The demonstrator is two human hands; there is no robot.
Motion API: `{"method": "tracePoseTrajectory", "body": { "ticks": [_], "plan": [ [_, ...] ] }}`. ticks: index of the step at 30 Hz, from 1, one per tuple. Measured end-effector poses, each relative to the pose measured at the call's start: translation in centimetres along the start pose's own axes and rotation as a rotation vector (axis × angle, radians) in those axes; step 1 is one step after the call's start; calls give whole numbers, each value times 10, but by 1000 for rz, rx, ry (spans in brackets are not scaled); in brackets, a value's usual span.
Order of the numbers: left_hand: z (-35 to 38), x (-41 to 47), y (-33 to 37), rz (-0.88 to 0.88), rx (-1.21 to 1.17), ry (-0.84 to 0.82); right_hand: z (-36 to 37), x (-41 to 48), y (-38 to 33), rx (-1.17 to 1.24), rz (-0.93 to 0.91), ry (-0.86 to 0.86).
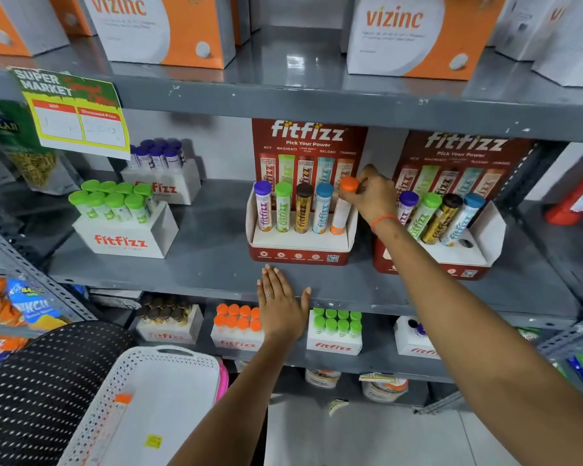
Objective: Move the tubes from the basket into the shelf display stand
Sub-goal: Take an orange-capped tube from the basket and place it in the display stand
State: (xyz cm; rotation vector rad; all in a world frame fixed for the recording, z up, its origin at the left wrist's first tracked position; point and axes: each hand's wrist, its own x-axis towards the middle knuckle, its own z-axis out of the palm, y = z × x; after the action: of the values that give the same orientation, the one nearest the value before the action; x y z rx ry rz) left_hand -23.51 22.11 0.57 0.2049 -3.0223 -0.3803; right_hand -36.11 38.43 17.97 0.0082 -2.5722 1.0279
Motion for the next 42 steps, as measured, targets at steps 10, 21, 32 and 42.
{"method": "tracePoseTrajectory", "body": {
  "ticks": [10,21,32,42],
  "plan": [
    [0,0,-1,-4,9,-7,-3,3,-4,-55,16,-244],
    [0,0,-1,-5,0,-7,-11,2,-19,-172,-71,-362],
    [2,1,-2,-11,-8,-5,-12,3,-23,-321,-99,-394],
    [-1,1,0,-17,-14,-41,-14,2,-21,-372,-140,-389]
  ]
}}
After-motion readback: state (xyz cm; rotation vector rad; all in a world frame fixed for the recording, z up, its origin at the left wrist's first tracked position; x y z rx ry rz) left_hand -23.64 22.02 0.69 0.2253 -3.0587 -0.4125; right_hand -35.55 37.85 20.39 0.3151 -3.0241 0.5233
